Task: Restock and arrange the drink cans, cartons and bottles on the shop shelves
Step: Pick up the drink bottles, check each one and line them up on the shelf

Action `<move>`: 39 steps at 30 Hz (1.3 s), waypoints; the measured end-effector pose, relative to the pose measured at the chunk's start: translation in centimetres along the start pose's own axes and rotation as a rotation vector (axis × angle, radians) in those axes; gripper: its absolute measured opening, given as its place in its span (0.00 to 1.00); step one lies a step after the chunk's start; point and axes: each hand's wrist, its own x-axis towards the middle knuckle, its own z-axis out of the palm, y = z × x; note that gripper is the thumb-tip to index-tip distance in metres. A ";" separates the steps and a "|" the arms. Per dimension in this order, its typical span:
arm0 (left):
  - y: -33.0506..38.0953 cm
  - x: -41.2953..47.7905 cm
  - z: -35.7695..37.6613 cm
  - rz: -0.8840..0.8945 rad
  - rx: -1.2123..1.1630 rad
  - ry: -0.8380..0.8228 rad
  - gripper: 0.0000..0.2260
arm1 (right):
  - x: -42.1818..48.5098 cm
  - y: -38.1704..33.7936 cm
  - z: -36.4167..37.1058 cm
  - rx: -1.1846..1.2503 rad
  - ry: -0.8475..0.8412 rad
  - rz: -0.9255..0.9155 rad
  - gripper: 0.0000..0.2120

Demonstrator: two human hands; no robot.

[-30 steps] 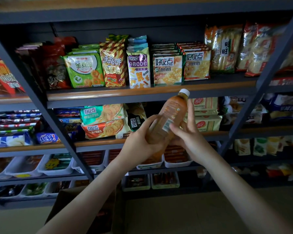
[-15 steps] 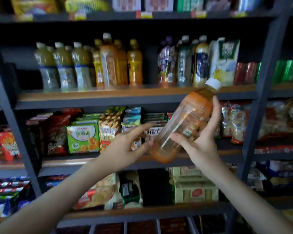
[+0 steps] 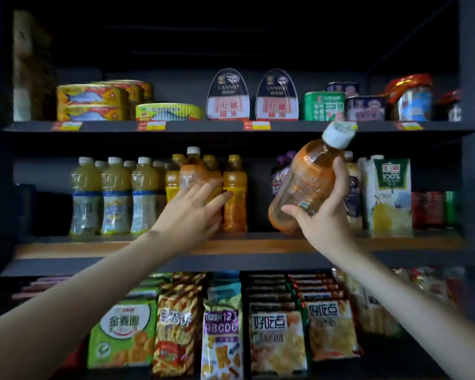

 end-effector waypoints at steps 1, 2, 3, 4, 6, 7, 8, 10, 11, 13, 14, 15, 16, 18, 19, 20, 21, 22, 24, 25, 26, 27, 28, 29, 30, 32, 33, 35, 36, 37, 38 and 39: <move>-0.7 0.7 0.7 0.034 0.044 -0.010 0.26 | 0.4 0.7 0.7 -0.019 -0.057 0.009 0.52; -1.3 1.3 1.4 0.054 0.087 -0.025 0.27 | 0.8 1.2 1.3 -0.034 -0.111 0.023 0.51; -1.8 1.9 2.1 0.057 0.125 -0.043 0.27 | 1.1 1.8 1.9 -0.050 -0.152 0.032 0.50; -2.3 2.4 2.9 0.050 0.154 -0.057 0.27 | 1.5 2.4 2.5 -0.066 -0.190 0.049 0.49; -3.0 3.1 4.5 0.055 0.196 -0.069 0.28 | 2.1 3.6 3.6 -0.060 -0.262 0.135 0.52; -3.3 3.4 5.4 0.068 0.217 -0.072 0.29 | 2.4 4.3 4.1 -0.058 -0.293 0.172 0.55; -3.5 3.7 6.2 0.085 0.238 -0.078 0.29 | 2.5 4.8 4.6 -0.066 -0.321 0.199 0.56; -3.8 4.2 7.6 0.120 0.261 -0.091 0.31 | 3.0 6.0 5.4 -0.076 -0.361 0.238 0.57; -3.8 4.5 8.2 0.132 0.271 -0.106 0.31 | 3.4 6.6 5.7 -0.070 -0.379 0.256 0.57; -3.7 5.1 8.9 0.151 0.304 -0.151 0.32 | 4.2 7.7 6.4 -0.072 -0.424 0.312 0.56; -3.6 5.4 9.2 0.155 0.326 -0.169 0.34 | 4.6 8.1 6.8 -0.081 -0.452 0.344 0.57; -3.4 5.8 9.4 0.154 0.345 -0.176 0.35 | 4.9 8.5 7.1 -0.091 -0.480 0.369 0.57; -3.2 6.2 9.5 0.155 0.358 -0.172 0.37 | 5.1 8.8 7.5 -0.104 -0.506 0.382 0.57; -2.9 6.8 10.0 0.187 0.395 -0.160 0.40 | 5.3 9.1 8.2 -0.132 -0.542 0.387 0.56; -2.8 7.1 10.3 0.210 0.431 -0.175 0.42 | 5.4 9.2 8.5 -0.149 -0.548 0.388 0.56; -2.8 7.3 10.6 0.222 0.471 -0.221 0.43 | 5.4 9.2 8.8 -0.166 -0.553 0.390 0.55; -2.7 7.5 10.8 0.224 0.504 -0.261 0.44 | 5.3 9.3 9.1 -0.184 -0.559 0.396 0.55; -2.6 7.6 10.9 0.221 0.525 -0.282 0.45 | 5.3 9.3 9.5 -0.205 -0.565 0.404 0.54; -2.6 7.7 11.2 0.205 0.542 -0.318 0.45 | 5.0 9.3 10.2 -0.260 -0.574 0.410 0.55; -2.6 7.7 11.1 0.197 0.537 -0.332 0.45 | 5.0 9.3 10.4 -0.293 -0.581 0.408 0.55; -2.5 7.6 11.0 0.191 0.531 -0.341 0.45 | 4.9 9.2 10.5 -0.310 -0.595 0.404 0.56; -2.5 7.5 11.0 0.187 0.527 -0.344 0.45 | 5.0 9.2 10.4 -0.303 -0.621 0.405 0.58; -2.5 7.5 11.0 0.183 0.521 -0.346 0.45 | 5.0 9.2 10.2 -0.270 -0.655 0.415 0.59; -2.5 7.5 10.9 0.181 0.512 -0.347 0.45 | 5.1 9.2 9.8 -0.231 -0.691 0.429 0.59; -2.5 7.5 10.9 0.178 0.506 -0.346 0.45 | 5.1 9.2 9.4 -0.208 -0.721 0.438 0.59; -2.4 7.6 11.0 0.173 0.501 -0.348 0.45 | 5.0 9.2 8.8 -0.220 -0.751 0.444 0.58; -2.3 7.6 11.0 0.171 0.504 -0.352 0.45 | 4.9 9.2 8.7 -0.228 -0.753 0.445 0.57; -2.2 7.6 11.0 0.166 0.515 -0.360 0.45 | 4.8 9.0 8.7 -0.222 -0.753 0.445 0.57; -2.2 7.6 11.0 0.162 0.518 -0.364 0.45 | 4.7 8.8 8.7 -0.210 -0.751 0.442 0.58; -2.2 7.6 11.0 0.158 0.518 -0.364 0.45 | 4.7 8.7 8.8 -0.205 -0.748 0.436 0.58; -2.2 7.6 11.0 0.153 0.517 -0.362 0.46 | 4.7 8.6 9.0 -0.215 -0.743 0.427 0.59; -2.2 7.6 11.1 0.150 0.516 -0.361 0.46 | 4.6 8.5 9.2 -0.238 -0.734 0.419 0.59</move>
